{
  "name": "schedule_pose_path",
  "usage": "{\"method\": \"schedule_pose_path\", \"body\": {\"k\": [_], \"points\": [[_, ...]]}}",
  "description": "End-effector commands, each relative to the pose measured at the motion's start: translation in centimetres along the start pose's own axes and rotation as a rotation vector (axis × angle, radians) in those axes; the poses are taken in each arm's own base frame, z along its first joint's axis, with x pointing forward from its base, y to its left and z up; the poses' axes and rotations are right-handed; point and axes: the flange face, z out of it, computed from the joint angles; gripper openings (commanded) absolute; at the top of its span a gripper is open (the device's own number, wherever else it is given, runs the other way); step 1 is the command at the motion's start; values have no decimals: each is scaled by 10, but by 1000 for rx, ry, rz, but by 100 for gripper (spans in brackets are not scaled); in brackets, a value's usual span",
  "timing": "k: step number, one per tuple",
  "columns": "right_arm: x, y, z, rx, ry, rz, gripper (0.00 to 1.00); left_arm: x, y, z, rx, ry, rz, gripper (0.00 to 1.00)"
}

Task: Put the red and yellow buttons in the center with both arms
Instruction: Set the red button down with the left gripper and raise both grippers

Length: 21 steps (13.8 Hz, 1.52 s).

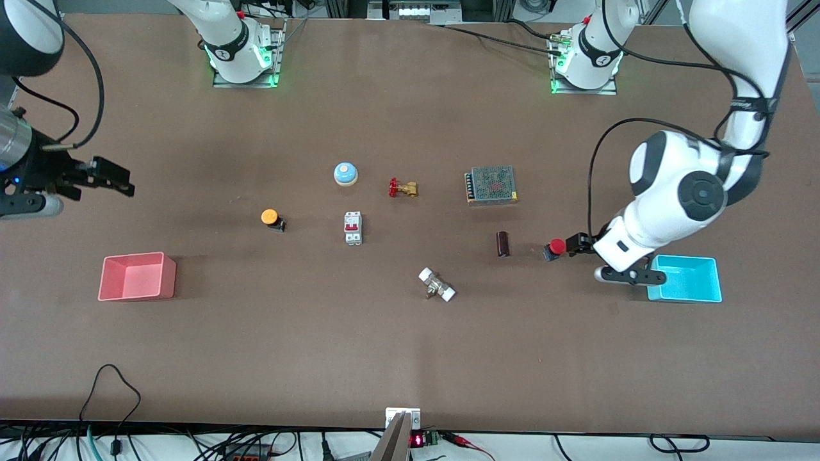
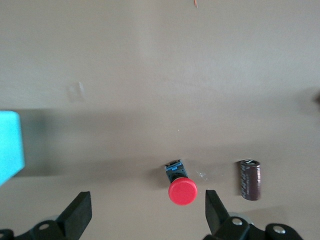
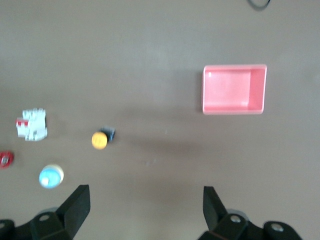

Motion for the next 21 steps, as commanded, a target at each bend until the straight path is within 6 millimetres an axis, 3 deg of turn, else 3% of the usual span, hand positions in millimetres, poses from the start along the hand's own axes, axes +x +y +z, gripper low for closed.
{"method": "schedule_pose_path", "body": {"k": [1, 5, 8, 9, 11, 12, 13, 15, 16, 19, 21], "points": [[-14, -9, -7, -7, -37, -10, 100, 21, -8, -51, 6, 5, -20, 100], [-11, -8, -14, -14, 0, -14, 100, 23, -29, -134, 162, -31, -5, 100], [-7, -13, -9, -41, -1, -33, 100, 7, -37, -158, 185, -129, -1, 100], [-4, -16, -9, -70, 8, -49, 100, 8, -53, -168, 152, -116, 36, 100], [-1, -20, -9, -76, 11, -51, 100, -5, -52, -195, 78, -75, 99, 100], [2, -17, -4, -74, 4, -54, 100, -21, -44, -205, 104, -38, 111, 100], [2, -17, -5, -74, 5, -53, 100, -38, -31, -200, 124, -5, 129, 100], [3, -19, -4, -73, 5, -51, 100, -65, -46, -208, 148, 129, 119, 100], [3, -19, -4, -71, 6, -42, 100, -76, -48, -199, 151, 129, 125, 100], [3, -18, -3, -73, 4, -39, 100, -70, -60, -194, 153, 103, 163, 100], [4, -13, -2, -70, 4, -30, 100, -70, -54, -195, 154, 104, 174, 100]]}}
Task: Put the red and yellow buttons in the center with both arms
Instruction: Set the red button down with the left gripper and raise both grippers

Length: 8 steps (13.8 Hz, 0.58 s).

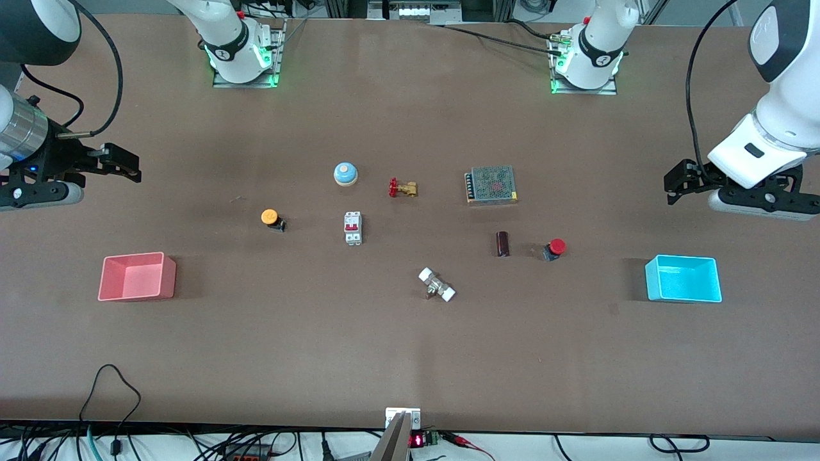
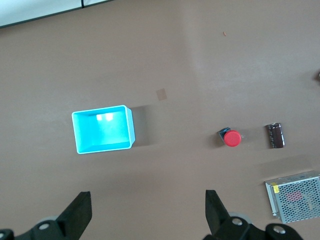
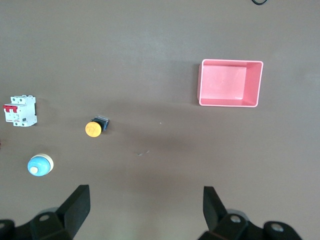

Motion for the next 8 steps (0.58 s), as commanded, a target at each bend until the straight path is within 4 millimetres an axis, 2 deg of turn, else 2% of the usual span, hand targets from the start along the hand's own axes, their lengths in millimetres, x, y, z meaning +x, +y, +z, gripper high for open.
{"method": "schedule_pose_path", "body": {"k": [1, 8], "points": [[4, 5, -1, -7, 6, 11, 100, -2, 2, 0, -7, 12, 34, 100], [9, 4, 0, 13, 35, 5, 100, -4, 4, 2, -12, -9, 35, 100]]}}
